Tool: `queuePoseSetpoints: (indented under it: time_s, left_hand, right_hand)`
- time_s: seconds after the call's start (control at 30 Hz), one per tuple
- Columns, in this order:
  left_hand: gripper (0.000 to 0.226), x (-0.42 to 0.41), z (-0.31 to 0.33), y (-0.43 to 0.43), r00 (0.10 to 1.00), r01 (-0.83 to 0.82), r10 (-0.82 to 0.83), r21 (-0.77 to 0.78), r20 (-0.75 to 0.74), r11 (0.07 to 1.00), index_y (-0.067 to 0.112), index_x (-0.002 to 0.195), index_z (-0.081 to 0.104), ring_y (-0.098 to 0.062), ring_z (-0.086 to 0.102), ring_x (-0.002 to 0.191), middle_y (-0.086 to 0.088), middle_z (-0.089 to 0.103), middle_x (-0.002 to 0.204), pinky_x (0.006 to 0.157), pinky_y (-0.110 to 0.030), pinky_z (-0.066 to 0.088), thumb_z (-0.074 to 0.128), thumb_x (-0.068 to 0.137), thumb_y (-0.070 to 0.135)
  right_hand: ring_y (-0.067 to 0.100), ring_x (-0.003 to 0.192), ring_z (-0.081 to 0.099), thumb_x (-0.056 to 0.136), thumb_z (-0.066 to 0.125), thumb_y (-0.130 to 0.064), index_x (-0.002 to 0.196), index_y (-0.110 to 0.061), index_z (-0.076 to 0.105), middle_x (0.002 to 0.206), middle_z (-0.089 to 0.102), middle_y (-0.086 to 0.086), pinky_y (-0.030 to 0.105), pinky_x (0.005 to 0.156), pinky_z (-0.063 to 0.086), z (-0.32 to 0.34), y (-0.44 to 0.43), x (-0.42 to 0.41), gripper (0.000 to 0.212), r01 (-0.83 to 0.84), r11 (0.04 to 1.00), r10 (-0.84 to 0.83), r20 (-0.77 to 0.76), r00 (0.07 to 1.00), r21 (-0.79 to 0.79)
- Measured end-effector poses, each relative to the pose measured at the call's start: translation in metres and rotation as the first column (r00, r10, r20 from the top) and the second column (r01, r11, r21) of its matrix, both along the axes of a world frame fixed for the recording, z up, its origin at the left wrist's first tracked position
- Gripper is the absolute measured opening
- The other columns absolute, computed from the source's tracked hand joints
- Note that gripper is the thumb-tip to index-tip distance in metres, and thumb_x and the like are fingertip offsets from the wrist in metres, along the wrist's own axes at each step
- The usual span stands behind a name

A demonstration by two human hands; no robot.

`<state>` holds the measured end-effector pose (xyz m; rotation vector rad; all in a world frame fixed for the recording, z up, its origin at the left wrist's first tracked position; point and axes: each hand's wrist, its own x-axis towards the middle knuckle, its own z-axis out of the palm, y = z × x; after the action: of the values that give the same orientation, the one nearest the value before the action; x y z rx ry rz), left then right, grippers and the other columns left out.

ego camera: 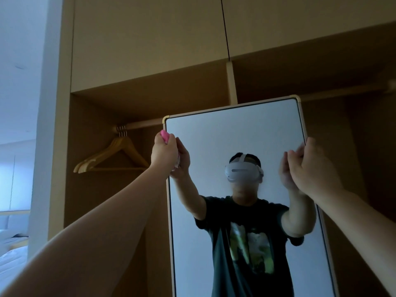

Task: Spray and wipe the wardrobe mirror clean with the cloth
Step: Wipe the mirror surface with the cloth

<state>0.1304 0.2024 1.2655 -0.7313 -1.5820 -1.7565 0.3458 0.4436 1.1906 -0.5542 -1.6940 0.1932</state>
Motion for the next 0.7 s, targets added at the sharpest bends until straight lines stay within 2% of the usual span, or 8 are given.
queuePoseSetpoints:
  time_s: [0.2,0.3,0.43,0.53,0.7]
  left_hand:
    - [0.010,0.000,-0.010,0.000,1.000,-0.008,0.009,-0.017,0.020,1.000,0.033,0.092,0.042,-0.018,0.067,0.075,-0.008,0.064,0.085,0.072,-0.036,0.057,0.038,0.097,0.040]
    - [0.010,0.002,-0.017,0.001,0.999,-0.032,0.032,-0.004,0.010,0.999,0.033,0.095,0.043,-0.014,0.067,0.074,-0.004,0.063,0.083,0.065,-0.028,0.054,0.038,0.098,0.041]
    - [0.014,0.005,-0.025,0.000,1.000,-0.008,0.008,-0.003,0.030,1.000,0.028,0.104,0.046,-0.010,0.064,0.074,0.001,0.061,0.083,0.060,-0.022,0.047,0.039,0.098,0.039]
    - [0.019,0.011,-0.031,-0.001,0.999,-0.007,0.007,-0.004,0.040,1.000,0.024,0.110,0.048,-0.010,0.064,0.075,0.001,0.061,0.084,0.058,-0.019,0.045,0.039,0.099,0.037]
    - [0.014,0.019,-0.041,0.001,0.999,-0.031,0.030,0.012,0.040,0.999,0.026,0.108,0.045,-0.008,0.064,0.071,0.001,0.061,0.081,0.058,-0.018,0.048,0.039,0.101,0.035]
  right_hand:
    - [0.029,0.088,0.063,0.095,0.037,-0.047,0.132,-0.007,0.036,0.118,0.053,0.018,0.042,0.065,0.058,-0.007,-0.004,0.004,0.055,0.017,1.000,-0.017,0.035,0.999,0.022]
    - [0.032,0.094,0.063,0.095,0.035,-0.048,0.138,-0.008,0.032,0.127,0.050,0.019,0.044,0.067,0.058,-0.013,-0.007,0.006,0.058,0.040,0.999,-0.041,0.057,0.997,0.024]
    - [0.036,0.111,0.059,0.097,0.035,-0.048,0.149,-0.008,0.019,0.146,0.038,0.021,0.047,0.077,0.057,-0.022,-0.011,0.007,0.067,0.083,0.996,-0.084,0.098,0.992,0.011]
    - [0.037,0.113,0.058,0.097,0.037,-0.047,0.151,-0.005,0.015,0.147,0.035,0.022,0.047,0.078,0.057,-0.027,-0.015,0.007,0.071,0.091,0.996,-0.091,0.103,0.990,0.009]
    - [0.039,0.115,0.056,0.097,0.038,-0.046,0.150,-0.003,0.016,0.147,0.035,0.022,0.047,0.080,0.056,-0.036,-0.020,0.009,0.072,0.087,0.996,-0.088,0.096,0.991,0.012]
